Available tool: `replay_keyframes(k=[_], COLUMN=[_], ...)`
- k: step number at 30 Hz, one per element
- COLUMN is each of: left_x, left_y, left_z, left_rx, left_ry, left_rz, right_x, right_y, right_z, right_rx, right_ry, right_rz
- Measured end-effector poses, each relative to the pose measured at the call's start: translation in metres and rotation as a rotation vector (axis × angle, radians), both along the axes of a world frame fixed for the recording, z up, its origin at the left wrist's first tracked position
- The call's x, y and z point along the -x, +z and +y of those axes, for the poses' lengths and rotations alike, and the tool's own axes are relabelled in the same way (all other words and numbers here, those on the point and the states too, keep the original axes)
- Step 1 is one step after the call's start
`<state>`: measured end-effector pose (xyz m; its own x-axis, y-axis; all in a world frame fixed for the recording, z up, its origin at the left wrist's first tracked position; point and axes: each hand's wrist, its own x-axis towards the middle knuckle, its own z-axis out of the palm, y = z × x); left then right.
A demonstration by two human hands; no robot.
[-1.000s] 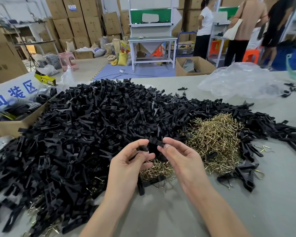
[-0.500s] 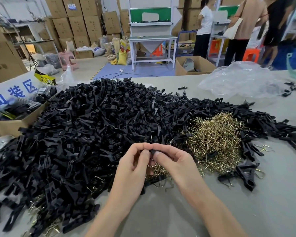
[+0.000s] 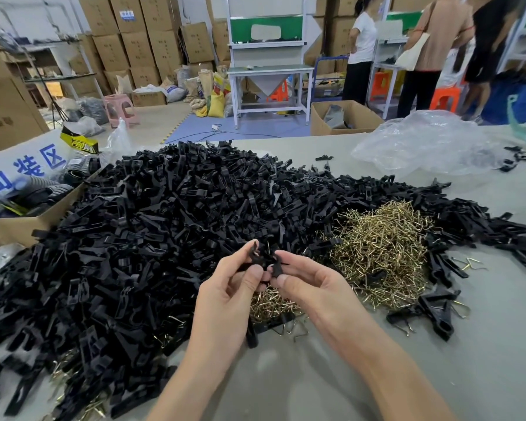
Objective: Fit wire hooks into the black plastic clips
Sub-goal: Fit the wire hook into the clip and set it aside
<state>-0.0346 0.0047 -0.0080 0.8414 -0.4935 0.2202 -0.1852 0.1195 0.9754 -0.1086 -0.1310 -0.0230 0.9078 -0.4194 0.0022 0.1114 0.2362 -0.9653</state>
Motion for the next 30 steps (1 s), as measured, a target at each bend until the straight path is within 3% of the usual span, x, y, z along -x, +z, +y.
replay_keyframes(k=[7, 30], left_x=[-0.0019, 0.0028], left_y=[-0.0036, -0.0030], left_z=[0.0005, 0.0016], left_rx=[-0.043, -0.119], left_ry=[0.024, 0.064], left_rz=[-0.010, -0.105], right_x=[0.0006, 0.0032], right_y=[-0.0015, -0.0006], right_z=[-0.0004, 0.0042], right_rx=[-0.156, -0.041], right_ry=[0.004, -0.004], right_rz=[-0.075, -0.071])
